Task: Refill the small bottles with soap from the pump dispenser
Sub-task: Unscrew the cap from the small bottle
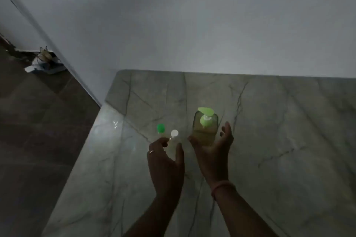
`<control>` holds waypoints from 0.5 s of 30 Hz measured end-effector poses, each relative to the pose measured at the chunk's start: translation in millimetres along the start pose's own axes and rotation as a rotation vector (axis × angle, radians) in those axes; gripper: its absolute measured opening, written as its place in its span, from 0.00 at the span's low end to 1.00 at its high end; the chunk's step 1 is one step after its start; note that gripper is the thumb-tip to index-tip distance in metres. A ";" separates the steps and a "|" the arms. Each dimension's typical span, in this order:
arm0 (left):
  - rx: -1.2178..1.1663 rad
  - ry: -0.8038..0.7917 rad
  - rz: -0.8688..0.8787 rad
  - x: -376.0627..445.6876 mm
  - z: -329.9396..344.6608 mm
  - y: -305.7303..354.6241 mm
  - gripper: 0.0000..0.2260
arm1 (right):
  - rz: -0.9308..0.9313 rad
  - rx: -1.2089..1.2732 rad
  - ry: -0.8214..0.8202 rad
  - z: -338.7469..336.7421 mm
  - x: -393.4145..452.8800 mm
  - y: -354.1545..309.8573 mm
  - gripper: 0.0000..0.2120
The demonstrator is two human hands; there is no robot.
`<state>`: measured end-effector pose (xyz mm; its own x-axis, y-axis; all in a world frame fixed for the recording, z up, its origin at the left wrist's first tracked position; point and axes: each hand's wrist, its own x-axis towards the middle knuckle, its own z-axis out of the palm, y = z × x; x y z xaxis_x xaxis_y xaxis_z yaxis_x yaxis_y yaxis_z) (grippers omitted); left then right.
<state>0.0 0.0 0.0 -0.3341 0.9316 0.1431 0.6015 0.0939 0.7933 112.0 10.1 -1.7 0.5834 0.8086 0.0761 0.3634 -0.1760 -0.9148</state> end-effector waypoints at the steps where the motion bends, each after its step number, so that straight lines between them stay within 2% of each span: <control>1: 0.001 -0.008 0.020 -0.6 8.9 -6.7 0.18 | 0.009 0.080 0.016 6.5 4.2 8.3 0.55; 3: 0.048 -0.016 0.024 3.7 23.7 -14.9 0.23 | 0.011 0.161 0.045 18.1 13.6 23.0 0.56; 5: 0.086 -0.023 0.019 7.7 35.6 -24.3 0.26 | -0.017 0.140 0.084 31.2 18.6 41.6 0.56; 10: 0.095 -0.037 0.072 7.2 50.6 -40.6 0.23 | -0.163 0.043 0.175 46.7 12.4 63.4 0.45; 15: 0.046 -0.014 0.102 2.3 53.3 -51.0 0.21 | -0.227 0.066 0.151 48.6 14.6 71.5 0.39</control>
<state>7.2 16.1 -71.6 -0.2592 0.9419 0.2135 0.6648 0.0136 0.7469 111.2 36.6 -85.3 0.5956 0.7298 0.3356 0.4520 0.0408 -0.8911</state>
